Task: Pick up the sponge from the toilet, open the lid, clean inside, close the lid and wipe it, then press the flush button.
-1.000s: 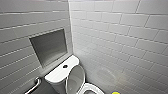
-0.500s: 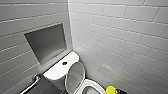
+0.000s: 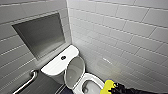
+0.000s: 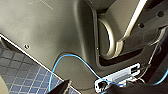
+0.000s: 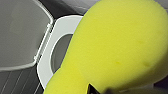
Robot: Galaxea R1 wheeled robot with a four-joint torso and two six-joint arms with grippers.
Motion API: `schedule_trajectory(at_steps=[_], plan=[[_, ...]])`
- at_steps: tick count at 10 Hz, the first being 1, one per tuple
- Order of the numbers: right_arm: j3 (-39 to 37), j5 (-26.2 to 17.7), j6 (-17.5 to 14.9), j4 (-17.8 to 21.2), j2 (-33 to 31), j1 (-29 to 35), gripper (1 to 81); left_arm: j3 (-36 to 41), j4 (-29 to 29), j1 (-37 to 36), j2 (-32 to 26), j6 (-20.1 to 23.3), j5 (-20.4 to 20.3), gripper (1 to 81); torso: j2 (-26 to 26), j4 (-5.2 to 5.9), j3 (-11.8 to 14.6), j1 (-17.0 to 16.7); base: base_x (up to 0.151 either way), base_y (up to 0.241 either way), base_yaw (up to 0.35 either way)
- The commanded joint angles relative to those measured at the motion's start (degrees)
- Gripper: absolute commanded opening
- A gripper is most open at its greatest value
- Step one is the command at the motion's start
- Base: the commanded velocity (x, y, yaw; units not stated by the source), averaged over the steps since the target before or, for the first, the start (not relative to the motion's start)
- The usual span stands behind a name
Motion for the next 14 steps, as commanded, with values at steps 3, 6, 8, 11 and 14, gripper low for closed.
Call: schedule_trajectory(at_steps=[3,6,8,11,14], plan=[[-2.0,-3.0,0.2,0.0,3.3,9.1,1.0,0.2,-0.9,1.2,-0.1,0.3,4.8,81.1,0.0,1.98,0.2,0.0,0.000,0.000,0.000],[-2.7,-2.9,0.4,0.1,3.6,9.8,1.0,0.2,-0.9,1.2,0.2,0.3,4.8,81.1,0.0,7.99,0.1,0.0,0.000,0.000,0.000],[-3.7,-2.4,0.6,0.6,3.7,11.2,1.0,0.2,-0.8,1.3,0.2,0.3,4.8,81.1,-5.7,6.09,0.1,3.7,0.000,0.000,0.000],[-3.8,-2.5,1.7,0.7,3.7,13.9,1.0,0.2,-0.9,1.8,0.2,0.3,4.7,81.1,-8.9,7.53,0.1,5.7,0.000,0.000,0.000],[-3.8,-2.5,2.4,0.7,4.0,14.9,1.0,0.2,-1.0,2.0,0.1,0.3,4.7,81.1,-15.1,7.53,0.1,9.6,0.000,0.000,0.000]])
